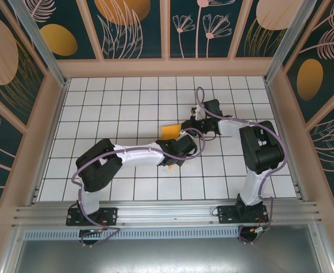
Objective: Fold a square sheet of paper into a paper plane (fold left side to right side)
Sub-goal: Fold the wing for the fifth time at the center of the table.
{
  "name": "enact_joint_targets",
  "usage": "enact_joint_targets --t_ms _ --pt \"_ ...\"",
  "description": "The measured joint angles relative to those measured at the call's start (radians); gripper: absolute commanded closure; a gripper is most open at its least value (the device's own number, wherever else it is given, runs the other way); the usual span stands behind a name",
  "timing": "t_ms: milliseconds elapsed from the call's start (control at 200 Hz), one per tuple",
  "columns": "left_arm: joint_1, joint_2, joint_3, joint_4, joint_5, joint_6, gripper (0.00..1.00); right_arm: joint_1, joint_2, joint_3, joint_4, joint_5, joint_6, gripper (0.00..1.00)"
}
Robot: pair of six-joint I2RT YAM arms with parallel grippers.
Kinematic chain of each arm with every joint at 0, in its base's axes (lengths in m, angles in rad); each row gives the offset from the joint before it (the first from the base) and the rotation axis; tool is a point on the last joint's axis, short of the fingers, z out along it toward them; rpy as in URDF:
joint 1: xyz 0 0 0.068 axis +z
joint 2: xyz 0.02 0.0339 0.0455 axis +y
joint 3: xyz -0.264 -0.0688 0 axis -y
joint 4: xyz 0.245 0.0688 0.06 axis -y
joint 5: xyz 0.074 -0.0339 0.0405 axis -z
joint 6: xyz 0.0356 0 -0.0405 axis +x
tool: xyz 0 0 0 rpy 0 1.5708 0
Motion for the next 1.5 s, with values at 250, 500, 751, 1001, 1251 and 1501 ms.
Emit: enact_joint_targets --t_ms 250,500,751,1001,1251,1501 --pt "0.0 0.0 0.0 0.0 0.001 -0.005 0.91 0.0 0.0 0.008 -0.02 0.01 -0.007 0.82" --pt "0.014 -0.011 -0.028 0.035 0.045 -0.029 0.96 -0.004 -0.055 0.001 -0.005 0.069 -0.022 0.42" --pt "0.131 -0.078 -0.082 0.127 0.239 -0.053 0.95 -0.071 -0.323 -0.089 0.088 0.193 -0.038 0.21" --pt "0.238 -0.103 -0.13 0.28 0.483 -0.12 0.95 -0.108 -0.376 -0.216 0.13 0.246 -0.05 0.17" --pt "0.333 -0.085 -0.204 0.442 0.697 -0.231 0.95 -0.108 -0.376 -0.295 0.171 0.262 -0.053 0.16" --pt "0.421 -0.081 -0.361 0.681 0.858 -0.371 0.95 -0.106 -0.375 -0.339 0.24 0.261 -0.052 0.17"
